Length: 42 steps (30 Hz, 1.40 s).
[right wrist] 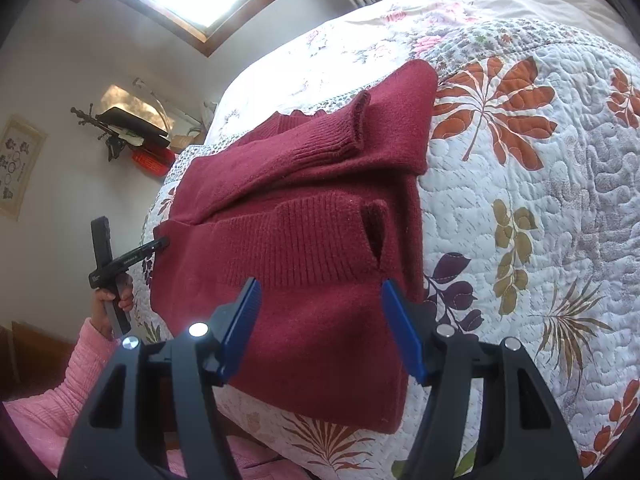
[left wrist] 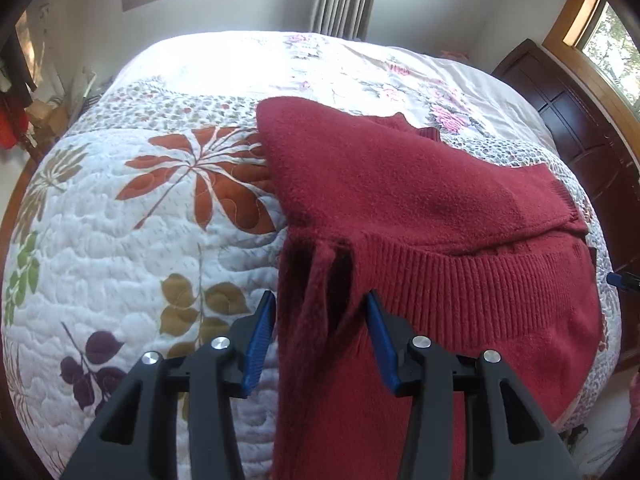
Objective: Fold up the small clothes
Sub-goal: 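Carry the hem up toward the collar with both tools, then release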
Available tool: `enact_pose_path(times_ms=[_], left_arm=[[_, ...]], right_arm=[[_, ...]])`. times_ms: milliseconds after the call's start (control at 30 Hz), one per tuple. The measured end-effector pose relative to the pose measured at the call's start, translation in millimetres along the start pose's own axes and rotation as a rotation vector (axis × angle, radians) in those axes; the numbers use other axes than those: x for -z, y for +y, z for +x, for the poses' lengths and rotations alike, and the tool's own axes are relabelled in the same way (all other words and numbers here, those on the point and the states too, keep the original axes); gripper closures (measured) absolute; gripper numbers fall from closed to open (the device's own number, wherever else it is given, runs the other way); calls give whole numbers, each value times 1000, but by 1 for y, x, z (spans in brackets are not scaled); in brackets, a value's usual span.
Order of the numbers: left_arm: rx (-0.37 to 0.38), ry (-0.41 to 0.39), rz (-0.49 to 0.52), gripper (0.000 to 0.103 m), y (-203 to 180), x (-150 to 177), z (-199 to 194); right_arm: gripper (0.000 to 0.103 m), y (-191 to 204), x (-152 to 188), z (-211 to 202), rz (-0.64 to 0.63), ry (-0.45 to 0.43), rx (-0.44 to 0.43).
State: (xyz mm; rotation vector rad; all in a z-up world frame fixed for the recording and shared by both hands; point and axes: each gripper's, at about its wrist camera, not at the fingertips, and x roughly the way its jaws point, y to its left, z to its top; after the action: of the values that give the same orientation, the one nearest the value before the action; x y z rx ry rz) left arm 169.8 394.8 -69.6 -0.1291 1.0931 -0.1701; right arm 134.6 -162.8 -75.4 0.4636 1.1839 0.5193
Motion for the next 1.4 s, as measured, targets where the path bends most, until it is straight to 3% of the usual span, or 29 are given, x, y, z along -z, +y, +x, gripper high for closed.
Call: enact_pose_path(times_ms=[67, 133, 200, 233, 433, 600, 800, 1133, 1267, 1300, 1333, 1400], left_arm=[[36, 9, -12, 58, 1, -3, 5], [72, 23, -13, 68, 0, -5, 8], [84, 32, -4, 92, -3, -6, 10], [89, 34, -1, 95, -5, -6, 10], [133, -6, 3, 96, -12, -1, -6], [170, -24, -40, 96, -4, 3, -15], [166, -9, -37, 96, -6, 2, -8], [155, 33, -33, 93, -5, 0, 10], [137, 41, -28, 93, -7, 0, 14], [133, 38, -28, 93, -7, 0, 14], [131, 33, -29, 94, -8, 0, 13], [135, 20, -34, 95, -8, 1, 8]], right_arm=[[40, -2, -2, 0, 2, -1, 8], [40, -3, -4, 0, 3, -6, 15], [40, -4, -7, -1, 3, -11, 20], [40, -5, -8, -2, 1, -12, 22], [39, -6, -13, 0, -33, -11, 45], [37, 5, -12, 7, -136, 12, 110], [36, 19, -13, 27, -234, 55, 159], [37, 10, -27, 52, -221, 86, 177], [62, 13, -29, 65, -252, 120, 192], [72, 15, -29, 64, -263, 115, 189], [75, 16, -28, 62, -270, 109, 196], [97, 18, -27, 55, -281, 94, 201]])
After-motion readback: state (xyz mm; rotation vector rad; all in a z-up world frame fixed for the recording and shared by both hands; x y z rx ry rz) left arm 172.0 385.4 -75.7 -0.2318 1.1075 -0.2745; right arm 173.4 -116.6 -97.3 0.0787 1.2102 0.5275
